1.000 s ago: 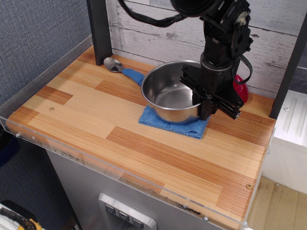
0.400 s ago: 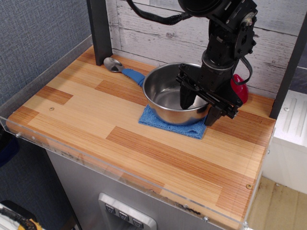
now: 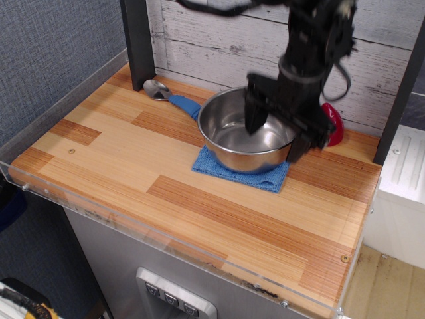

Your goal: Place the silver pot on the blue cloth.

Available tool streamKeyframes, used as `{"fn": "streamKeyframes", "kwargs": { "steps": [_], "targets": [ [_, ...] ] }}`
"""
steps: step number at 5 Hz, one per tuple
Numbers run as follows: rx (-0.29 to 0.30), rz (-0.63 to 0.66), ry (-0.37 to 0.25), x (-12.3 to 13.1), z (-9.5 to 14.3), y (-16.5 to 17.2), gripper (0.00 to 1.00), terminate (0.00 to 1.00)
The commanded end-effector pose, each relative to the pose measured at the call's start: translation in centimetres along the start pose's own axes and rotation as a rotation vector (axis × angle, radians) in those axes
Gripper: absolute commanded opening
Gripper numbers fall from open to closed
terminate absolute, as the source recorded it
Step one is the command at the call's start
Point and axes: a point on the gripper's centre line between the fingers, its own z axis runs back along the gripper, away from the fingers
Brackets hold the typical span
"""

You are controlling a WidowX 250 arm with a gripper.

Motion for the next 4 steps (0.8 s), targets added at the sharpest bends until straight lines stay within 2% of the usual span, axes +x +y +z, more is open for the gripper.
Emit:
{"fn": "streamKeyframes", "kwargs": {
  "steps": [1, 3, 4],
  "targets": [
    [0.029, -0.024, -0.16, 0.23, 6.66, 0.77, 1.0, 0.0],
    [0.029, -0.024, -0.16, 0.23, 6.66, 0.77, 1.0, 0.0],
    [0.029, -0.024, -0.16, 0.23, 6.66, 0.77, 1.0, 1.0]
  ]
}}
